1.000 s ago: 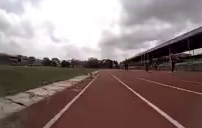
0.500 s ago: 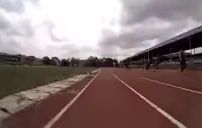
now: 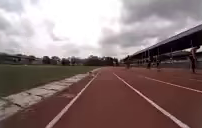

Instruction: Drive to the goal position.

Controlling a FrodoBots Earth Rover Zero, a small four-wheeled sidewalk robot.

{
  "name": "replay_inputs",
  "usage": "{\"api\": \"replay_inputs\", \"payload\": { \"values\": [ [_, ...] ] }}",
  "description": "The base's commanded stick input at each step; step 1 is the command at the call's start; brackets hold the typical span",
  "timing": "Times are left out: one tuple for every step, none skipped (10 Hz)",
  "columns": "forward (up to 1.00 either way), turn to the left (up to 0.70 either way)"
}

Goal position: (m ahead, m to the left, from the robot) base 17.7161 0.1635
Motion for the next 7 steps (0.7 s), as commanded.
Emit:
{"api": "replay_inputs", "payload": {
  "values": [
    [0.70,0.01],
    [0.70,0.00],
    [0.70,0.00],
    [0.70,0.00],
    [0.70,0.00],
    [0.70,0.00],
    [0.70,0.00]
  ]
}}
